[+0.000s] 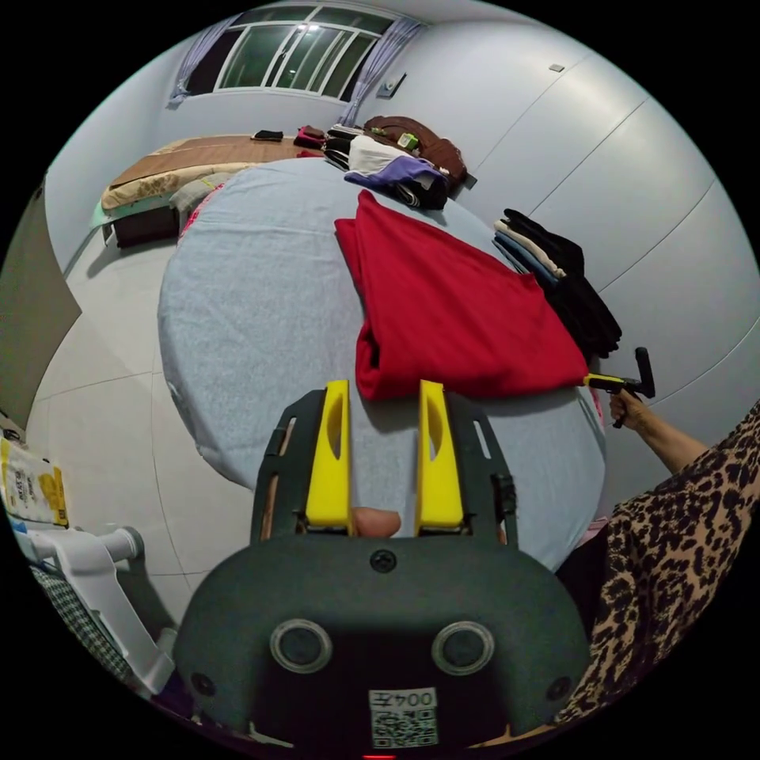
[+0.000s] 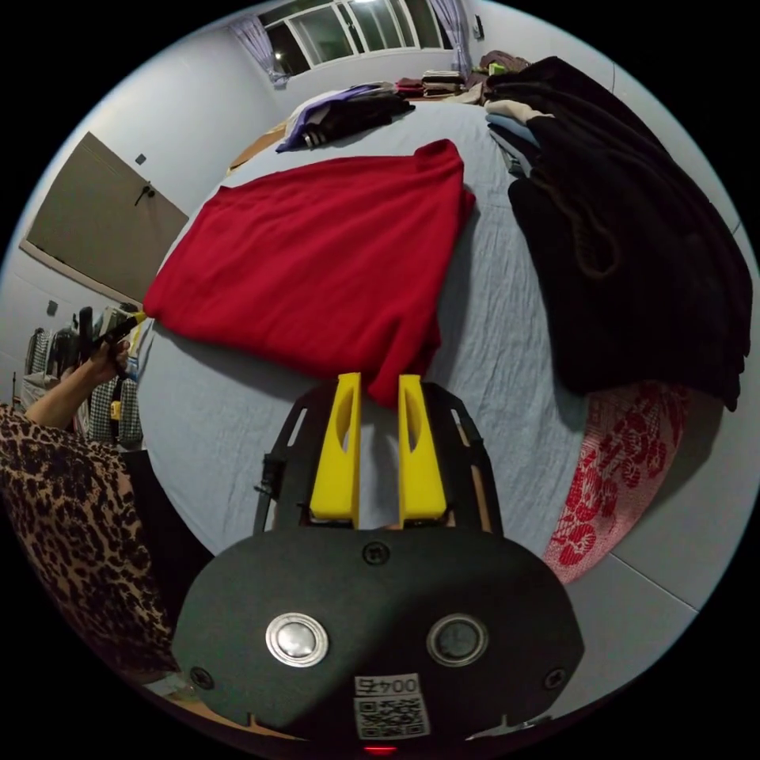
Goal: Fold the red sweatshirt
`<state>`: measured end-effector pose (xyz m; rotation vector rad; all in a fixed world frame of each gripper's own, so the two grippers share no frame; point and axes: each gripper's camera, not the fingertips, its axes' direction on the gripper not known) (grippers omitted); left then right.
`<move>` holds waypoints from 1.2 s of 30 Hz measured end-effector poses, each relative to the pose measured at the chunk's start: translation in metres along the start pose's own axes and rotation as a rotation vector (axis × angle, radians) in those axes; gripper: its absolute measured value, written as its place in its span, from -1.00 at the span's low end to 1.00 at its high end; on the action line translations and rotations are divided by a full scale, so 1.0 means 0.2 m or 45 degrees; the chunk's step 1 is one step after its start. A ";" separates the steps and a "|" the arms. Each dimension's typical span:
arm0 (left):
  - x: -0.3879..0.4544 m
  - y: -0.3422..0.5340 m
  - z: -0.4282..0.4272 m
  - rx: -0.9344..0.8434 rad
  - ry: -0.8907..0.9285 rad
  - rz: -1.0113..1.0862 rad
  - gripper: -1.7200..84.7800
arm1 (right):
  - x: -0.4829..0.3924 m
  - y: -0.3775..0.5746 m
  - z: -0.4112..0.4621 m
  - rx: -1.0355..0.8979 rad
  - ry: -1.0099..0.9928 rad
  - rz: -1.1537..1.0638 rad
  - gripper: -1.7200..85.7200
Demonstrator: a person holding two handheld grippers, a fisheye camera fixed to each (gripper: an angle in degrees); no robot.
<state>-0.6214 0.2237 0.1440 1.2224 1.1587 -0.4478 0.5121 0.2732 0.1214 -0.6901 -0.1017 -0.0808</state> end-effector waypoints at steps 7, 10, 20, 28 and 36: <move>-0.13 -0.02 0.04 -0.044 0.113 -0.124 -0.82 | 0.06 -0.07 0.04 -0.023 -0.054 0.074 -0.85; -0.18 -0.05 0.00 -0.088 0.183 -0.194 -0.87 | 0.06 -0.12 0.01 -0.067 -0.071 0.035 -0.87; -0.26 -0.09 -0.31 -0.121 0.332 -0.100 -0.91 | 0.09 -0.08 -0.26 -0.117 -0.190 -0.182 -0.92; -0.34 0.29 -0.31 -0.273 0.329 -0.132 -0.91 | 0.06 0.34 -0.12 -0.160 -0.320 -0.154 -0.93; -0.35 0.41 -0.18 -0.272 0.146 -0.234 -0.91 | 0.06 0.52 0.23 -0.133 -0.249 0.054 -0.88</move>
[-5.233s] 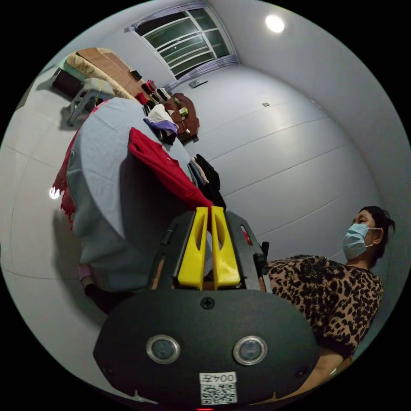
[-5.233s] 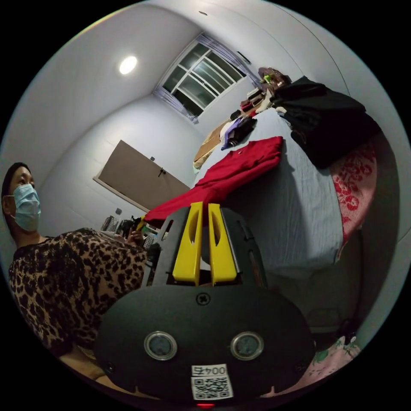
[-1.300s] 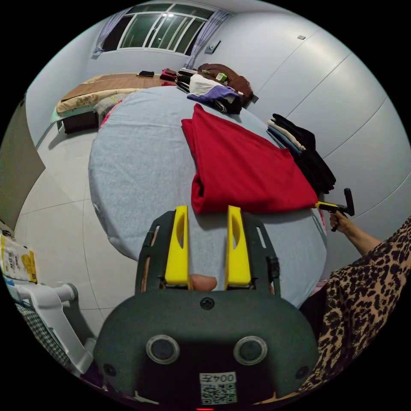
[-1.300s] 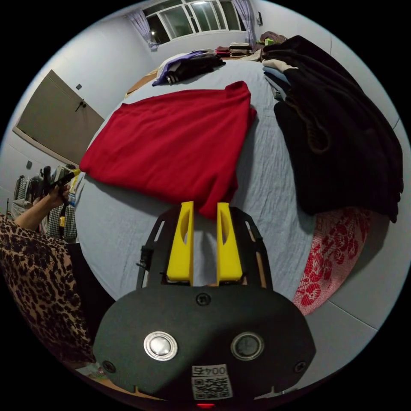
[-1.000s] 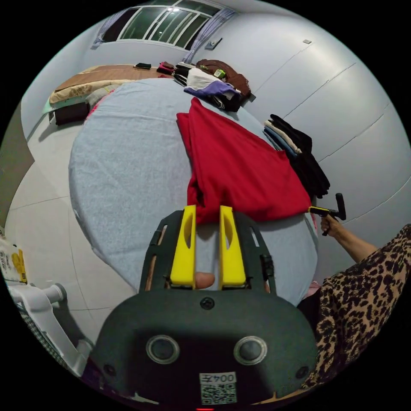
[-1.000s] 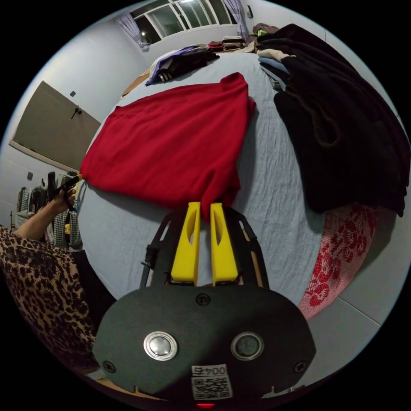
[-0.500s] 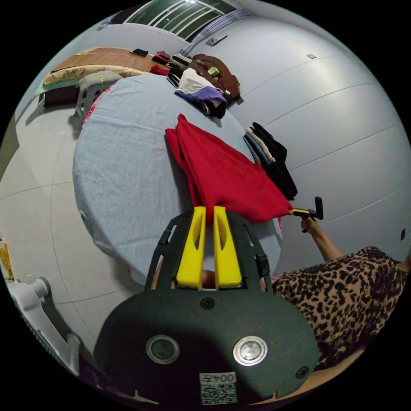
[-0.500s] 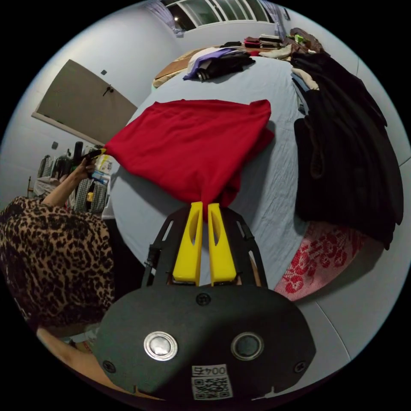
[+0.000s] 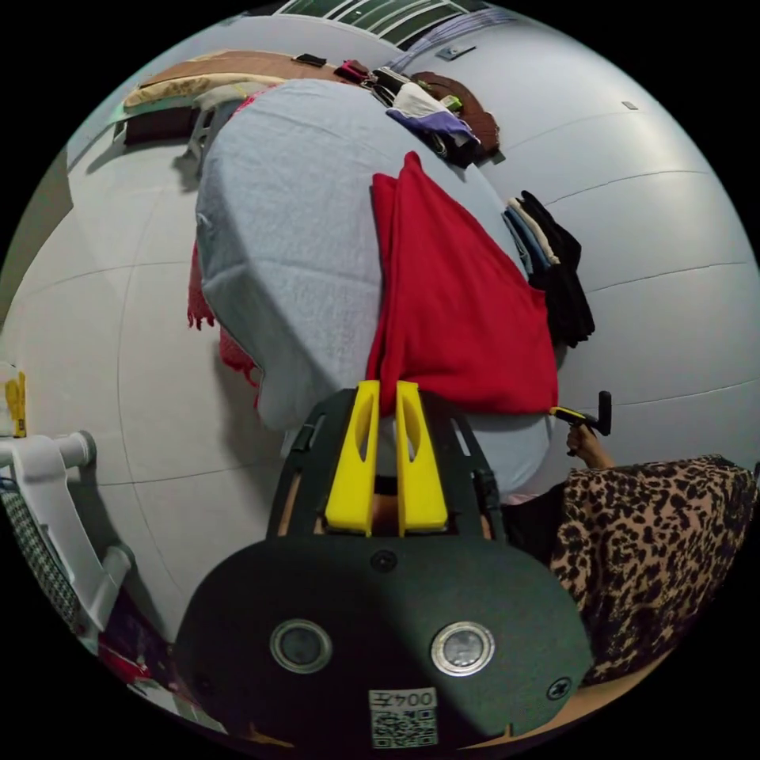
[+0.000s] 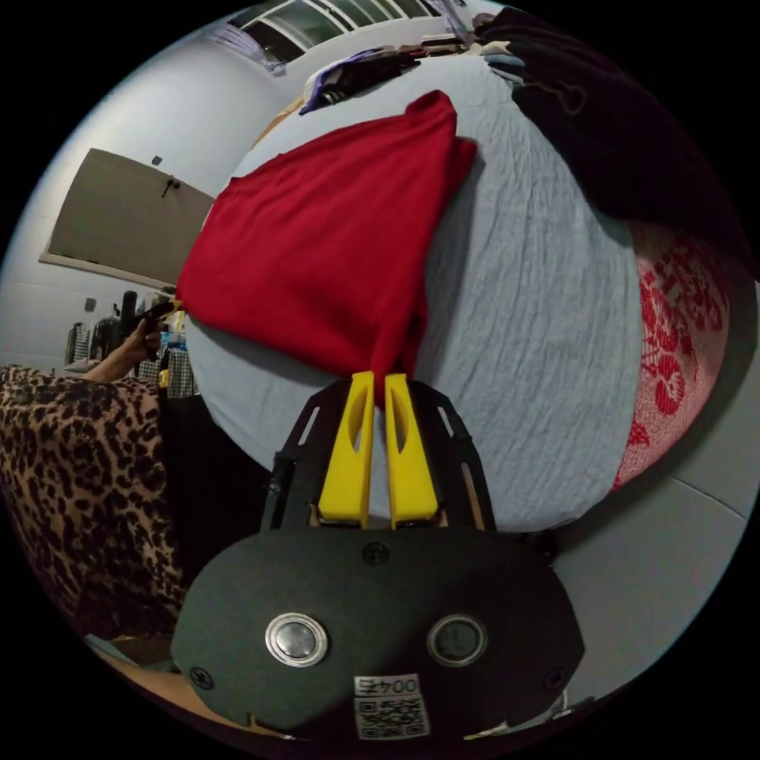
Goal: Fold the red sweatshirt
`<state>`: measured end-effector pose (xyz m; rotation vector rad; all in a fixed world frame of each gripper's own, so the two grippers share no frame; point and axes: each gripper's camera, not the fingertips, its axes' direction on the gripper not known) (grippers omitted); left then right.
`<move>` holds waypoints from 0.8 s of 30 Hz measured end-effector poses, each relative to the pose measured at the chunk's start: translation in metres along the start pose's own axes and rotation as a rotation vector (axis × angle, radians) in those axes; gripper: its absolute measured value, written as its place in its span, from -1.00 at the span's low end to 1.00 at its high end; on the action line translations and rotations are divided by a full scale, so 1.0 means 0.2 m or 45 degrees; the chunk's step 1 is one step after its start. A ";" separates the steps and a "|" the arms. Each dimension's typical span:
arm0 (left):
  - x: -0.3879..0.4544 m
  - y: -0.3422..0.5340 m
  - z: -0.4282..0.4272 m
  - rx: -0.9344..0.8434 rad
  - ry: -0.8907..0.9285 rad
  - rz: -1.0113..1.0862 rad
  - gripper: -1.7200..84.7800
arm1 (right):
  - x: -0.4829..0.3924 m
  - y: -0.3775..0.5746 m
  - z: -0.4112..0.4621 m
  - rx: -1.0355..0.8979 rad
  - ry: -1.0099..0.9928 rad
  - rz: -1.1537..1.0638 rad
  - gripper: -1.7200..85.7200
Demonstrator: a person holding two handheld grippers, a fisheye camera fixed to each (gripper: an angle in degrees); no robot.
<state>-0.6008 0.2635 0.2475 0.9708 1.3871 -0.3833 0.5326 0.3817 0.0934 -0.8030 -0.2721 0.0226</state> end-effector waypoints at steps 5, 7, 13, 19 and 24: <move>-0.01 0.06 -0.17 0.046 -0.063 -0.020 -0.88 | 0.02 0.10 -0.09 -0.059 0.169 0.054 -0.79; 0.13 0.04 -0.24 0.188 -0.096 0.095 -0.86 | -0.03 0.13 -0.17 0.045 0.179 0.044 -0.77; 0.58 -0.25 0.08 0.295 -0.199 0.391 -0.64 | -0.34 -0.06 -0.12 0.271 0.219 -0.075 -0.75; 0.53 -0.39 0.46 0.126 -0.361 0.410 -0.50 | -0.44 -0.20 0.16 0.070 0.409 -0.088 -0.69; 0.47 -0.33 0.52 0.273 -0.397 0.459 -0.54 | -0.48 -0.18 0.28 0.078 0.498 -0.135 -0.70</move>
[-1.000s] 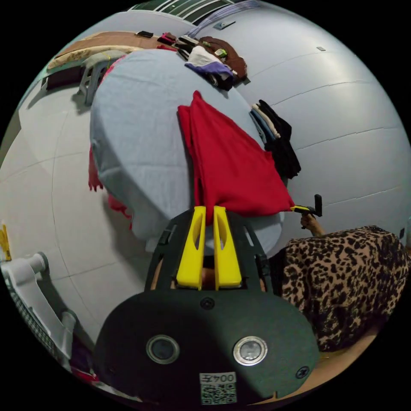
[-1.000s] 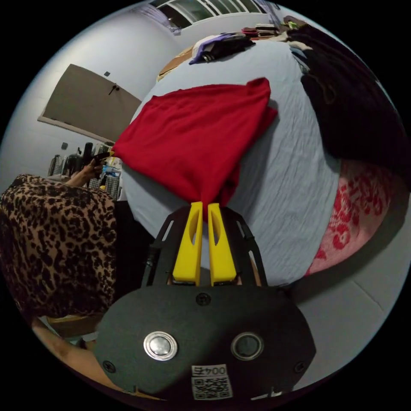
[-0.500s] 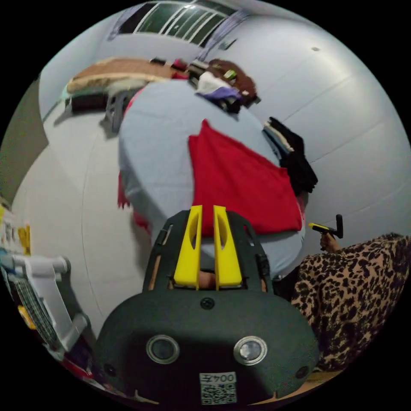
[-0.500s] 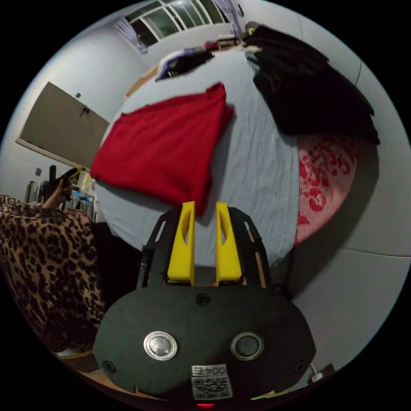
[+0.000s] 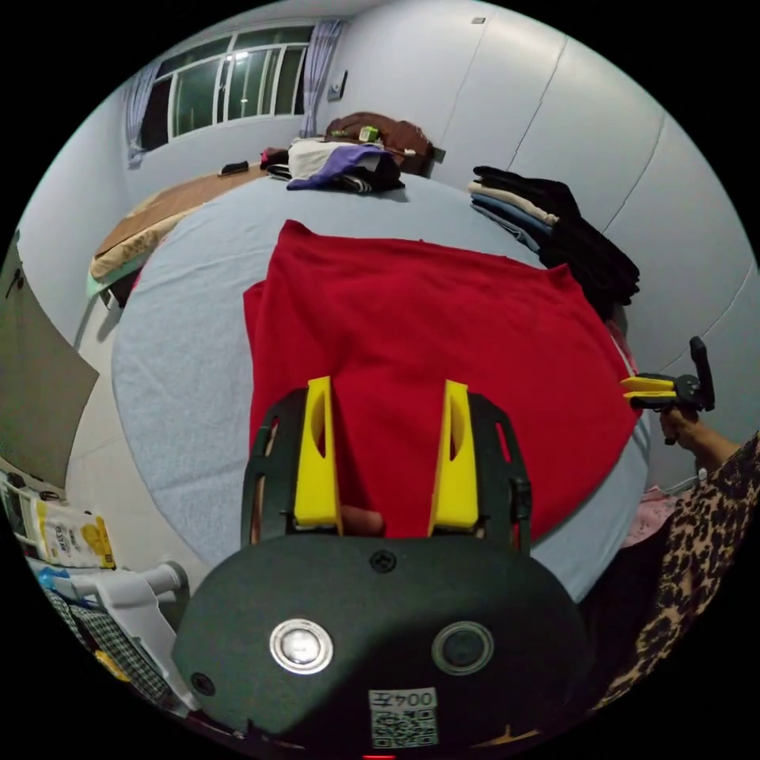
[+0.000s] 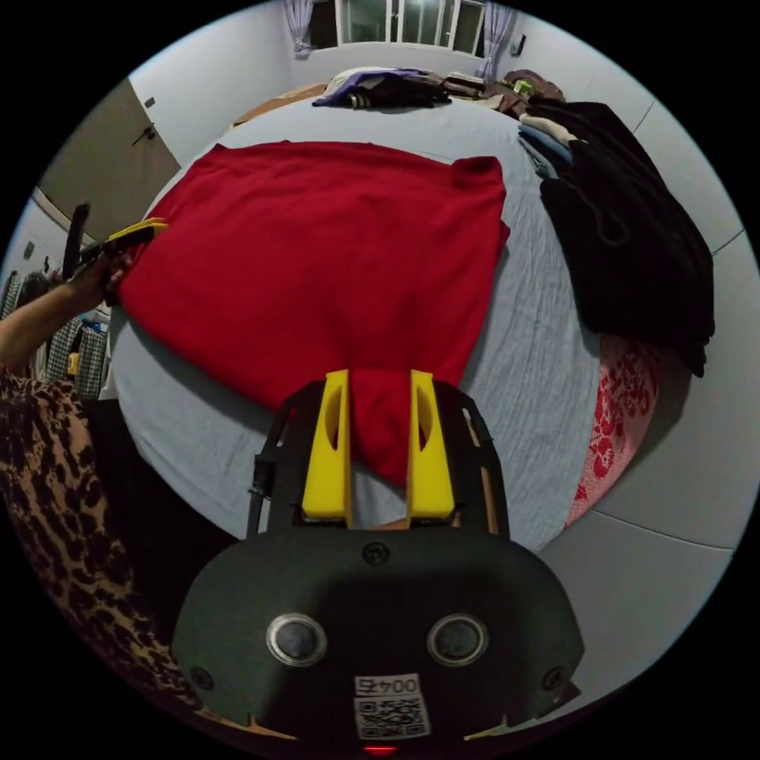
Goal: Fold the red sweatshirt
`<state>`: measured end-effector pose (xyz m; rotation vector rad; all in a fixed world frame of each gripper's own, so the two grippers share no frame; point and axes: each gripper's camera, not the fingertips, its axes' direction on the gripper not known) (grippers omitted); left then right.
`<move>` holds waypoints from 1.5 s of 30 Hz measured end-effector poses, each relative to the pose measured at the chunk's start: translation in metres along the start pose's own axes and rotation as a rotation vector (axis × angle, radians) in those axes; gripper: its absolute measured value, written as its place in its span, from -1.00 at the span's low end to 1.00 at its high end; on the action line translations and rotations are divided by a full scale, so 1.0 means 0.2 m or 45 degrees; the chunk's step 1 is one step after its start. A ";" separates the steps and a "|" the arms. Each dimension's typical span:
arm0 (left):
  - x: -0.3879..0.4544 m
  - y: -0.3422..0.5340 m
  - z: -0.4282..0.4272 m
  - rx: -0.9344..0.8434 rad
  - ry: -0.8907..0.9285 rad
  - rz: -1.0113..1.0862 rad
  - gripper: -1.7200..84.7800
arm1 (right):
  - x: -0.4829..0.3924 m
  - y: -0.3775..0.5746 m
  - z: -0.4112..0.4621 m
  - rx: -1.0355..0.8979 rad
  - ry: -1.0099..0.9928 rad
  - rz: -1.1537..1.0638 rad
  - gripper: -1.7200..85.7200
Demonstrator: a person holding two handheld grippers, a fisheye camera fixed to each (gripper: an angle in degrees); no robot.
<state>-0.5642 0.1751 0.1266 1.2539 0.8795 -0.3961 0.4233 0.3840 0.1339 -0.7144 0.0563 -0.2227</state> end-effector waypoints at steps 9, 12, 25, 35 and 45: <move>-0.27 -0.21 -0.11 0.149 0.102 -0.184 -0.53 | 0.32 -0.12 -0.22 0.220 -0.288 0.310 -0.76; -0.40 -0.38 -0.01 0.134 0.062 -0.232 -0.55 | 0.42 -0.32 -0.18 0.266 -0.318 0.397 -0.74; -0.60 -0.63 0.31 0.138 -0.112 -0.316 -0.93 | 0.47 -0.83 0.01 0.146 -0.155 0.352 -0.87; -0.60 -0.63 0.37 0.184 -0.073 -0.214 -0.90 | 0.56 -0.82 0.27 0.037 -0.173 0.572 -0.86; -0.54 -0.61 0.77 0.027 -0.105 -0.129 -0.79 | 0.28 -0.44 0.01 0.283 -0.146 0.587 -0.79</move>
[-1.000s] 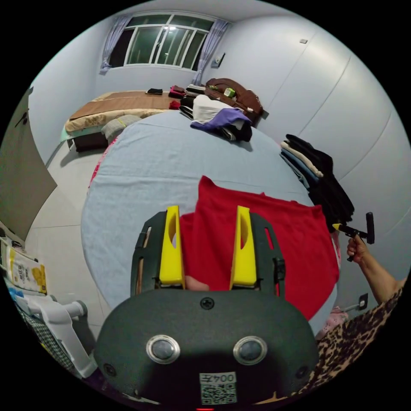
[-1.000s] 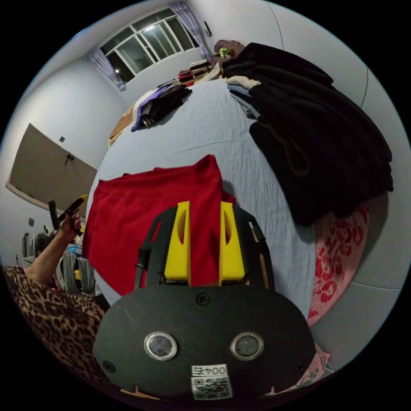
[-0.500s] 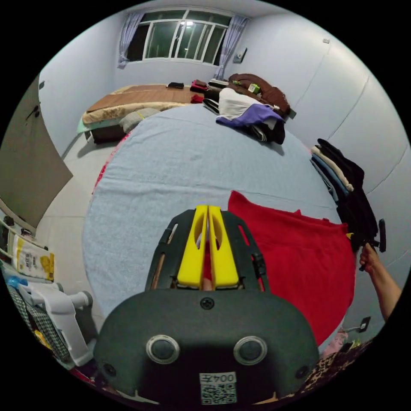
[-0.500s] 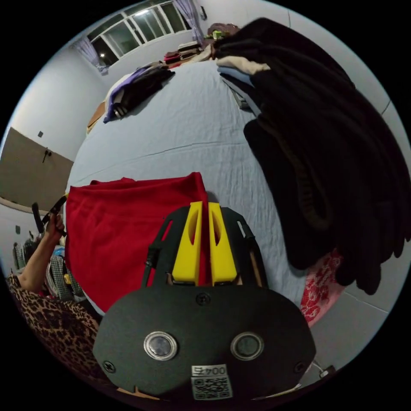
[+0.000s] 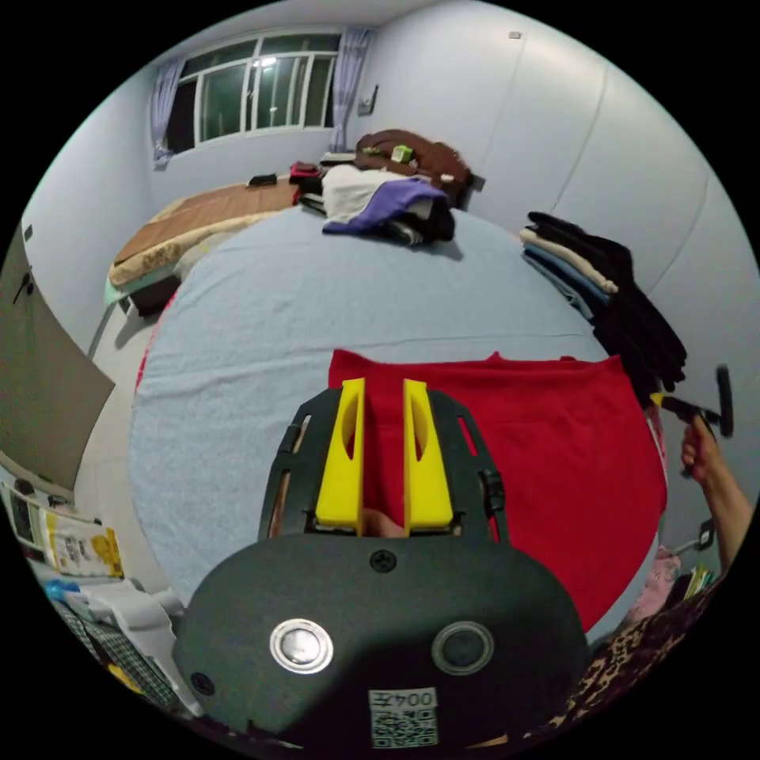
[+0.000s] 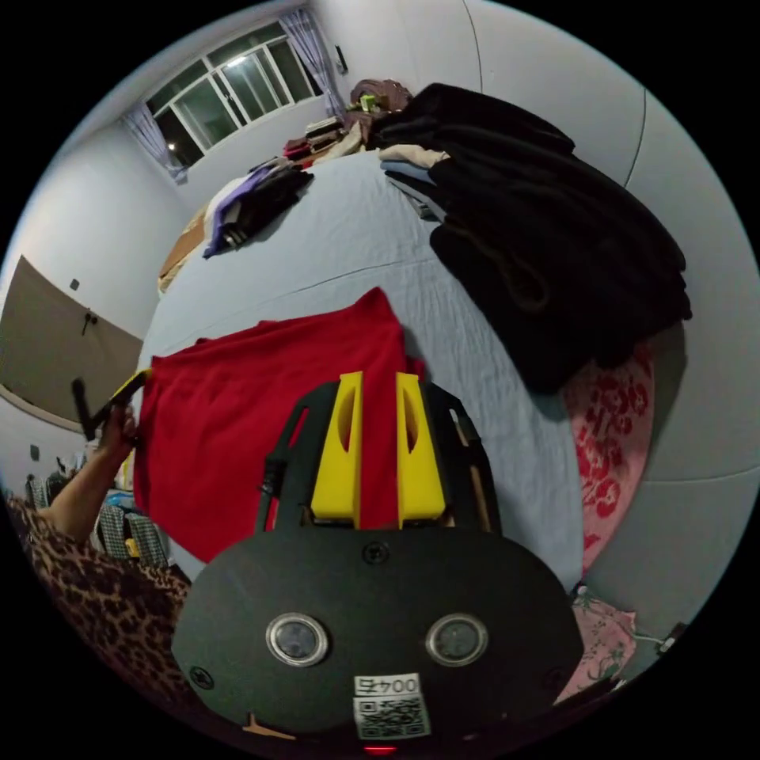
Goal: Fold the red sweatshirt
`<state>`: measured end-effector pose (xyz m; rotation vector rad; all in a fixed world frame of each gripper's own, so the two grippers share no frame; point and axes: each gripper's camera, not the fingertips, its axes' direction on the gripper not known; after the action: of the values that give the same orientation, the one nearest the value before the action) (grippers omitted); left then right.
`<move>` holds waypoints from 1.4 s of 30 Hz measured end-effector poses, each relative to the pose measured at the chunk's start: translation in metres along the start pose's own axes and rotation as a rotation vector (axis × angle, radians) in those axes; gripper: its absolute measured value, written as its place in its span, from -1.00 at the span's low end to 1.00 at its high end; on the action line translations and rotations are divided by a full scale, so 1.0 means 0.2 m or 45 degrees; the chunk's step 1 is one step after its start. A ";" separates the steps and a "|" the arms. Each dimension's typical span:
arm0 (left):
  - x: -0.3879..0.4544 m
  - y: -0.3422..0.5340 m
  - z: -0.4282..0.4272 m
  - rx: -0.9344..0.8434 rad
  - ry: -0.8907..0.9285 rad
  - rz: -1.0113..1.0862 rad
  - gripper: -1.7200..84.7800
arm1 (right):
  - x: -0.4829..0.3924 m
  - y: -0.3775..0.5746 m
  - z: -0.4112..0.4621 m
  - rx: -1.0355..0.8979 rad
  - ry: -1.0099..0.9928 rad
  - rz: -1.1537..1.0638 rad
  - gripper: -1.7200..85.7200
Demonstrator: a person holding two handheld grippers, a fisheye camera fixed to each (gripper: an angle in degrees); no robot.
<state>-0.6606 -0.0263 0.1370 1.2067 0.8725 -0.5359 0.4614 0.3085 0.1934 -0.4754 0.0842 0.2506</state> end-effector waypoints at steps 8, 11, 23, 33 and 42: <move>-0.15 0.02 0.29 -0.128 0.062 -0.120 -0.85 | 0.00 0.45 0.19 -0.176 0.004 -0.081 -0.85; -0.15 0.05 0.26 -0.092 0.074 -0.101 -0.84 | 0.10 0.45 0.21 -0.151 -0.136 -0.053 -0.90; 0.61 0.96 0.09 -0.142 0.415 0.341 -0.78 | 0.21 0.75 -0.04 -0.062 -0.245 -0.077 -0.80; 1.08 1.30 0.47 -0.233 0.352 0.709 -0.74 | -0.18 0.75 0.12 -0.032 -0.262 -0.460 -0.77; 0.95 1.47 0.71 -0.186 0.523 0.615 -0.75 | -0.15 0.72 0.30 -0.163 -0.238 -0.606 -0.76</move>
<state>-0.2863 -0.0589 0.1664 1.3571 0.9017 0.1704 0.3974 0.4536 0.1873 -0.5822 -0.2275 -0.1682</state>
